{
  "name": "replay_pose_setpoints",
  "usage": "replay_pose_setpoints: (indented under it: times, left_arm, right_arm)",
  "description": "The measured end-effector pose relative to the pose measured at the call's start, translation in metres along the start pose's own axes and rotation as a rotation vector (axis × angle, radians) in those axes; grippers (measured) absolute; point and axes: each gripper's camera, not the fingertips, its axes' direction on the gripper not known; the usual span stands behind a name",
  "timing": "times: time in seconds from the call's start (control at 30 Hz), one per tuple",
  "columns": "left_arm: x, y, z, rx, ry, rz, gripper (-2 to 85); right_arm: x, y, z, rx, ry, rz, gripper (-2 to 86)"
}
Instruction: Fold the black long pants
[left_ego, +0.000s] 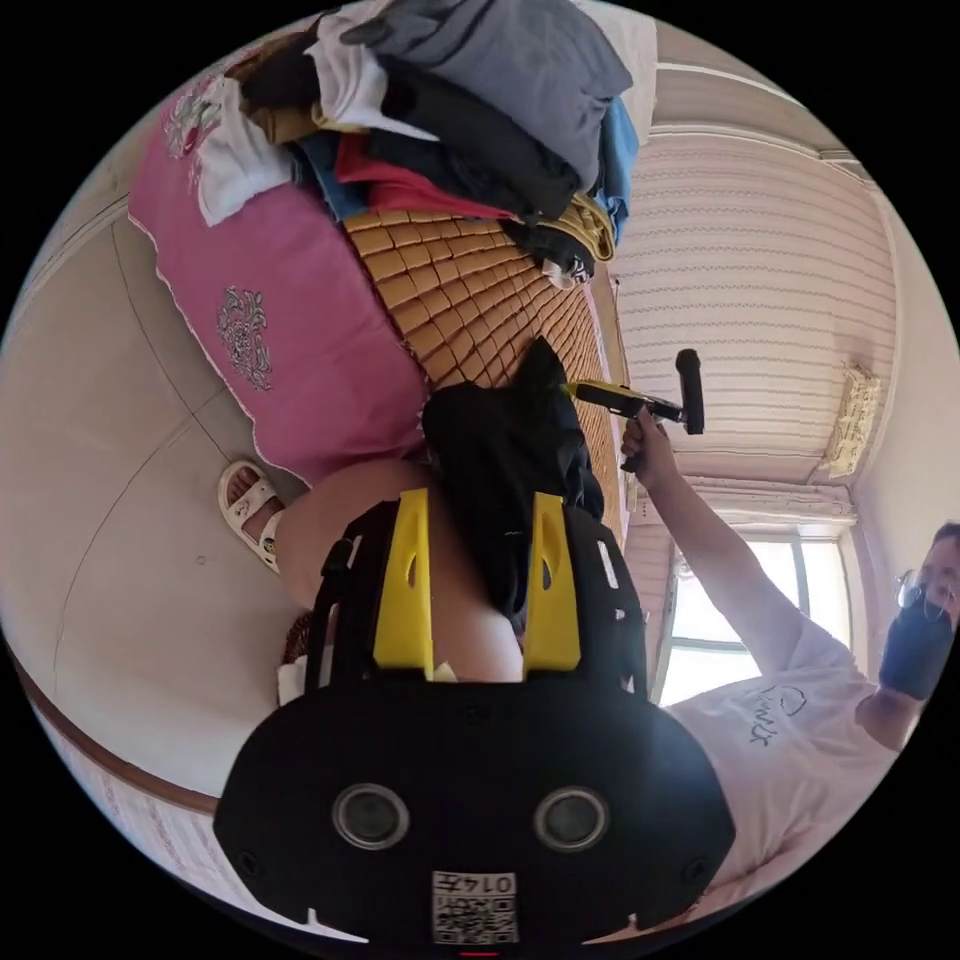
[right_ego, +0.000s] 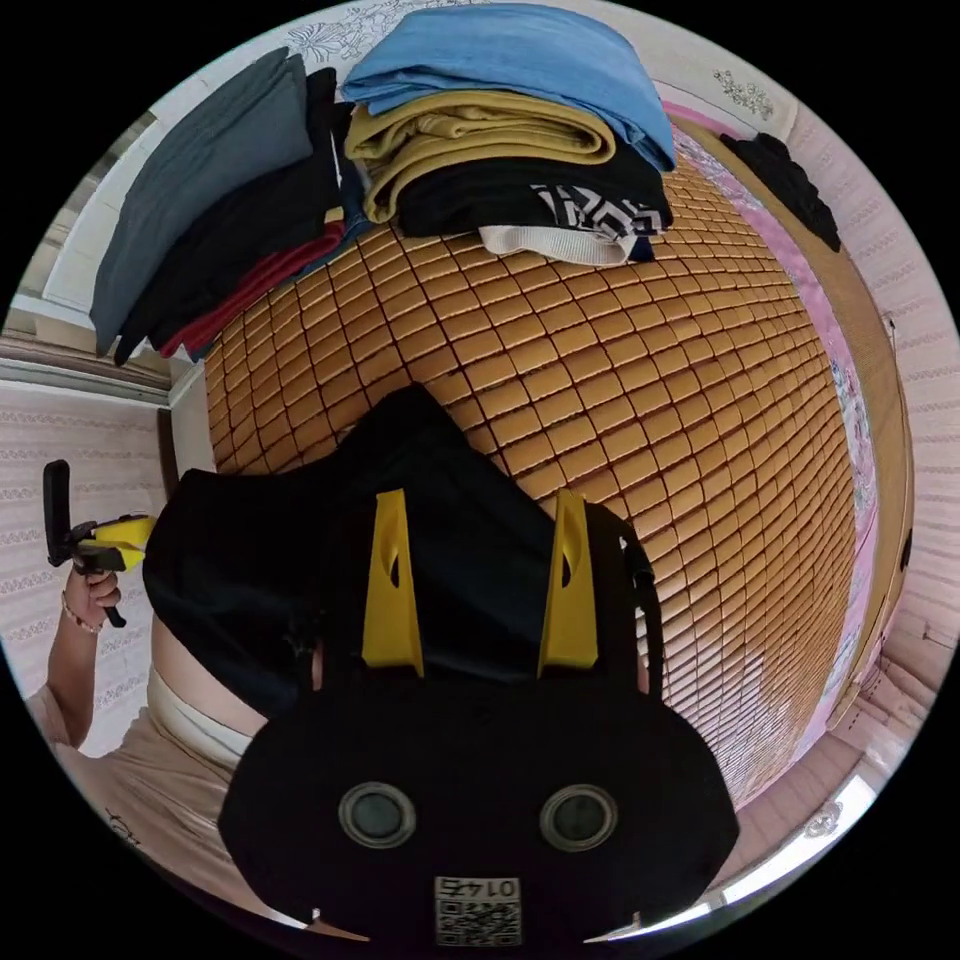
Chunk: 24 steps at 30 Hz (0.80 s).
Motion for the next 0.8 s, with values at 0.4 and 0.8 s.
replay_pose_setpoints:
  times: [0.4, 0.8]
  left_arm:
    - [0.090, 0.056, 0.011, 0.047, 0.073, 0.469, -0.9]
    - [0.356, 0.201, 0.036, 0.200, 0.649, 1.251, -1.0]
  right_arm:
    - [0.031, 0.139, -0.093, 0.475, -0.237, 0.206, -0.9]
    - [0.003, 0.358, -0.436, 1.266, 0.371, 0.235, -1.0]
